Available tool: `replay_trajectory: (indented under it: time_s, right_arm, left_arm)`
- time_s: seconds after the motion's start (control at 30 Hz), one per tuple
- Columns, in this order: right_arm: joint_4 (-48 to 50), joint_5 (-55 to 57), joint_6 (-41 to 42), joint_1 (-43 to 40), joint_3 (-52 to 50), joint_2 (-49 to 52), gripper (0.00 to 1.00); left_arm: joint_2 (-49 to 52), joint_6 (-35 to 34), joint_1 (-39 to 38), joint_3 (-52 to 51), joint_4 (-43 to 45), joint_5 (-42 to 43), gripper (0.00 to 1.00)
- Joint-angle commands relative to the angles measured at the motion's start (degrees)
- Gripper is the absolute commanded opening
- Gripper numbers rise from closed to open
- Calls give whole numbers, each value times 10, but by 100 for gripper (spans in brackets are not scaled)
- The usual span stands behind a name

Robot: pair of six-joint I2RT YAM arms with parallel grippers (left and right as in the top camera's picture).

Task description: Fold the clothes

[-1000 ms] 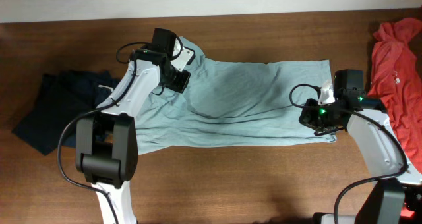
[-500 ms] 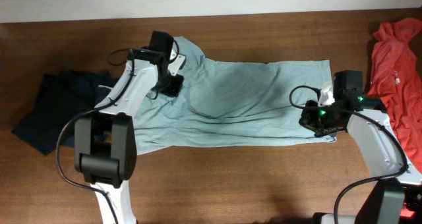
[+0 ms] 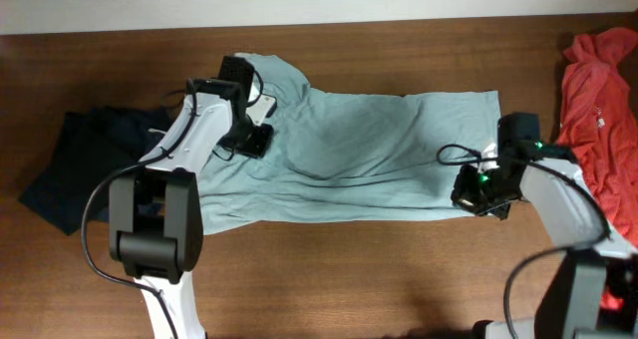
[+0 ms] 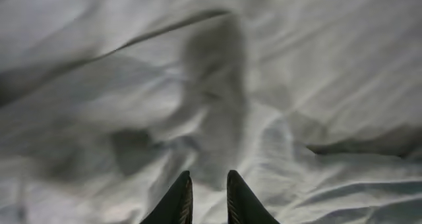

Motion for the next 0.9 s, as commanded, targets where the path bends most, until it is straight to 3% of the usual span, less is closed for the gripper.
replay_trajectory:
  time_s: [0.0, 0.23, 0.37, 0.67, 0.87]
  right_arm:
    - [-2, 18, 32, -2, 9, 25, 4]
    - [9, 13, 46, -1, 9, 33, 5]
    - [54, -60, -26, 9, 9, 33, 5]
    - [50, -59, -29, 21, 9, 33, 5]
    - [25, 8, -1, 21, 9, 33, 5]
  left_arm:
    - [-5, 85, -8, -4, 21, 45, 18]
    - [-5, 112, -16, -4, 114, 85, 18]
    - [8, 119, -28, -4, 152, 132, 19]
    - [85, 101, -49, -4, 266, 77, 15]
    - [125, 70, -45, -4, 307, 28, 14]
